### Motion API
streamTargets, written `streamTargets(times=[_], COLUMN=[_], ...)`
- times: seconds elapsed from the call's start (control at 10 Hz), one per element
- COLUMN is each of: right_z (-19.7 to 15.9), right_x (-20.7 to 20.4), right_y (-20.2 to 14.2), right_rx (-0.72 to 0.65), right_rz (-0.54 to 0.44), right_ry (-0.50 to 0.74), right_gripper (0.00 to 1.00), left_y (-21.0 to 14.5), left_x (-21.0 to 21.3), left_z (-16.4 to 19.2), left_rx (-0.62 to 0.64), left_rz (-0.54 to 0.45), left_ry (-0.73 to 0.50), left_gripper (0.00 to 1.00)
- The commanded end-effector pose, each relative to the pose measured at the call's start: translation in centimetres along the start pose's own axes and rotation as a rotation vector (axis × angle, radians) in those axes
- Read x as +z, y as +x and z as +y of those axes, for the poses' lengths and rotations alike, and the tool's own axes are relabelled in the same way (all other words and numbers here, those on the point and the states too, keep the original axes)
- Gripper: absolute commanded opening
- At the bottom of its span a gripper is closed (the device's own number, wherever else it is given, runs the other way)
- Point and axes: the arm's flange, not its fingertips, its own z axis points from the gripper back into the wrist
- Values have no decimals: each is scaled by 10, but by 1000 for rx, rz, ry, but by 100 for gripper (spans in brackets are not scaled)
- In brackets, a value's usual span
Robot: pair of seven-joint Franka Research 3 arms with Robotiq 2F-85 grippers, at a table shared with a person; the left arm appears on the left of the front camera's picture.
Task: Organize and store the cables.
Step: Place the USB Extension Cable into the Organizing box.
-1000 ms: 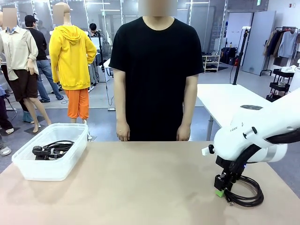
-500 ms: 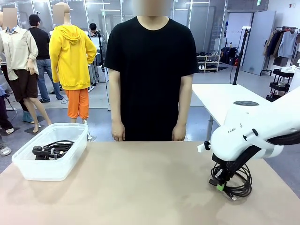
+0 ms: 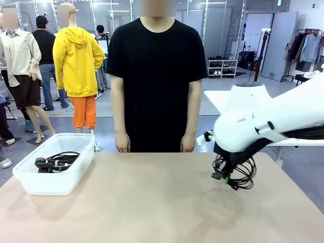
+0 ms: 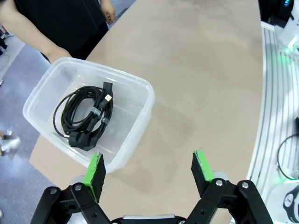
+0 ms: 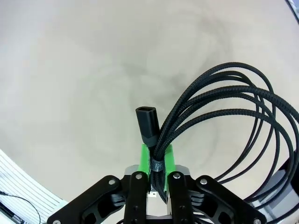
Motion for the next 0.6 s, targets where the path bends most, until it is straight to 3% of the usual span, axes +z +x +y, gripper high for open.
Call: streamTargets(times=[0.0, 0.2, 0.5], right_z=[18, 59, 123], right_x=[1, 0, -17], right_y=[36, 77, 119], right_rx=[18, 13, 223], right_rz=[-17, -30, -19], right_ry=[20, 38, 91], right_gripper=[0, 0, 0], left_y=[2, 2, 2], left_x=[1, 1, 1], left_z=[-1, -1, -1], left_rx=[18, 18, 18], left_rz=[6, 6, 6], left_ry=[-2, -2, -2], left_gripper=[93, 93, 93])
